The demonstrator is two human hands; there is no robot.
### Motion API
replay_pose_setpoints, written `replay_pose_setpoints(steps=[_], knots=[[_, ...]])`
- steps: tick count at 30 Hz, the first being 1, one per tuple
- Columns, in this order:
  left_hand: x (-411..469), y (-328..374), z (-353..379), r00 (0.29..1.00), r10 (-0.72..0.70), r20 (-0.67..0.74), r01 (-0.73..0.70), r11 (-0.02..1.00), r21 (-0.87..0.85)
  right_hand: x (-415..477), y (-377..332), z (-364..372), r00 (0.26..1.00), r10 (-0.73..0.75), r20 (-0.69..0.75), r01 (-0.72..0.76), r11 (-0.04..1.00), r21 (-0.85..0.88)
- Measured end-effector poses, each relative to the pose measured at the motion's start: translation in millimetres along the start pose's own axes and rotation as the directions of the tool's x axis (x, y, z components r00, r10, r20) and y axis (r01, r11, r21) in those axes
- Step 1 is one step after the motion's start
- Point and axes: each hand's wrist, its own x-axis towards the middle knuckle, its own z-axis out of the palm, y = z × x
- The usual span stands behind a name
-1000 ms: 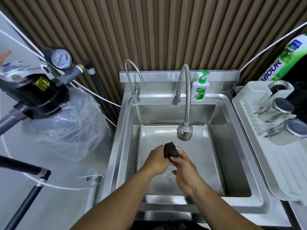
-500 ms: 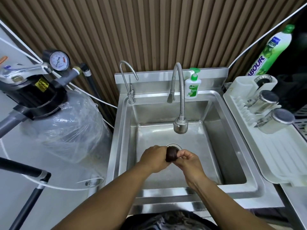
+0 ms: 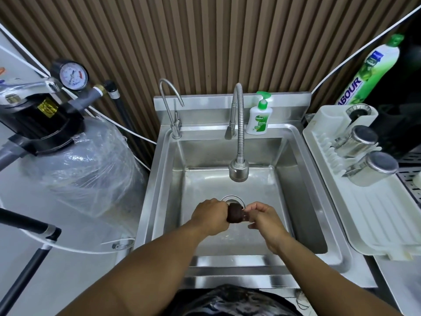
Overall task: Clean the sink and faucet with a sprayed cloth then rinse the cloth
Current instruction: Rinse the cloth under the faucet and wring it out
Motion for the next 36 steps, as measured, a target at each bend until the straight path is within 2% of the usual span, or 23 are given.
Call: replay_pose_setpoints(steps=[2,3,4,5,7,9,13,15,18,22,25,28,33,36], knots=[[1.2,6.6,-3.1,1.0,0.021,0.004,-0.021,0.999,0.041,10.8,-9.6,-11.8,0.989,0.098,0.108,-0.099,0.995,0.007],[2.0,10.0,-5.3,0.999,0.041,0.0,-0.041,0.996,0.077,18.4,-14.4,-18.3,0.96,0.176,0.219,-0.179,0.984,-0.003],[2.7,13.6,-8.0,0.997,0.075,-0.001,-0.075,0.99,0.122,25.9,-19.4,-24.5,0.899,0.258,0.353,-0.263,0.964,-0.034],[3.1,16.7,-10.4,0.993,0.12,-0.004,-0.118,0.979,0.166,32.8,-24.5,-29.3,0.809,0.33,0.486,-0.331,0.94,-0.086],[4.0,23.3,-14.9,0.978,0.209,0.014,-0.206,0.948,0.244,46.0,-33.8,-32.9,0.617,0.405,0.674,-0.362,0.907,-0.214],[4.9,27.8,-17.3,0.97,0.24,0.027,-0.239,0.935,0.263,53.0,-42.9,-28.0,0.502,0.437,0.746,-0.315,0.896,-0.313],[5.7,24.9,-16.3,0.97,0.243,0.016,-0.24,0.942,0.235,55.6,-49.3,-9.7,0.449,0.508,0.735,-0.17,0.856,-0.488],[5.7,18.8,-12.5,0.967,0.256,0.005,-0.249,0.934,0.257,57.7,-44.9,-2.0,0.461,0.543,0.702,-0.127,0.823,-0.554],[5.1,12.6,-6.2,0.977,0.213,0.025,-0.212,0.939,0.269,58.1,-40.5,9.9,0.515,0.58,0.631,-0.09,0.769,-0.633],[7.5,15.5,-2.7,0.99,0.113,0.085,-0.131,0.956,0.263,56.6,-39.1,19.6,0.655,0.554,0.514,0.043,0.652,-0.757],[10.5,16.3,-0.2,0.99,0.072,0.12,-0.1,0.963,0.251,56.6,-36.3,24.7,0.769,0.444,0.46,0.221,0.49,-0.843],[13.4,13.6,3.7,0.987,0.022,0.16,-0.05,0.983,0.178,53.6,-30.2,27.5,0.816,0.331,0.474,0.364,0.343,-0.866],[16.9,8.3,9.6,0.982,-0.036,0.184,0.03,0.999,0.035,43.7,-16.2,30.4,0.904,0.105,0.415,0.378,0.261,-0.888],[17.3,6.6,13.0,0.977,-0.072,0.201,0.083,0.995,-0.046,37.8,-10.8,31.4,0.91,-0.006,0.413,0.411,0.122,-0.903]])
